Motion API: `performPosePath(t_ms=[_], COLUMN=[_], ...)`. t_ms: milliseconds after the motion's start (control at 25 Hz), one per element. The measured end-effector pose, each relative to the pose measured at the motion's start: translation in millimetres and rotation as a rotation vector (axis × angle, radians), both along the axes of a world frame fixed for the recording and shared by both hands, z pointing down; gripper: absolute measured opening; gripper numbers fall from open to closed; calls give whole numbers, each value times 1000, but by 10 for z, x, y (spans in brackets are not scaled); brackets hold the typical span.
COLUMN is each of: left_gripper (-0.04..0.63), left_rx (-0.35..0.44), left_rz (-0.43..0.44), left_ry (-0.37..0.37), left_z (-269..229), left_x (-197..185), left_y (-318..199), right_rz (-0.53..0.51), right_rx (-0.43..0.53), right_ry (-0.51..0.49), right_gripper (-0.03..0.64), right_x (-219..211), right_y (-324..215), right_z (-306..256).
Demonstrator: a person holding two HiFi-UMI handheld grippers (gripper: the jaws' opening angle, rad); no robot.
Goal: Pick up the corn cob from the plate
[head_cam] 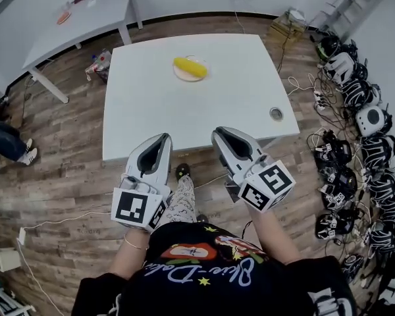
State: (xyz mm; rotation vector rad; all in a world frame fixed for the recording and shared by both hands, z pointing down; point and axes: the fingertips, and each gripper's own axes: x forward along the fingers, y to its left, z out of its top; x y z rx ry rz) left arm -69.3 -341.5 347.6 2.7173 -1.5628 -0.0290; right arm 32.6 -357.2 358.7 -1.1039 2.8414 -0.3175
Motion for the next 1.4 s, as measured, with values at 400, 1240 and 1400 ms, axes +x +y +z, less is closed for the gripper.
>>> performPosePath(t_ms=[400,1240,1400], left_gripper=[-3,-2,-2], left_rx=[-22,-167,-162], left_rz=[56,-55,-70], left_ry=[16,113,117], left_z=[56,451,425], left_x=[-79,-581,-597], left_y=[-1830,-3041,-3058], right_rz=[-18,-344,-352], right_rx=[-24,-396,-431], right_ry=[173,892,873], right_gripper=[20,255,255], right_x=[-298,-861,-888], right_y=[-2041,-3954,-3974], right_z=[238,2347,2397])
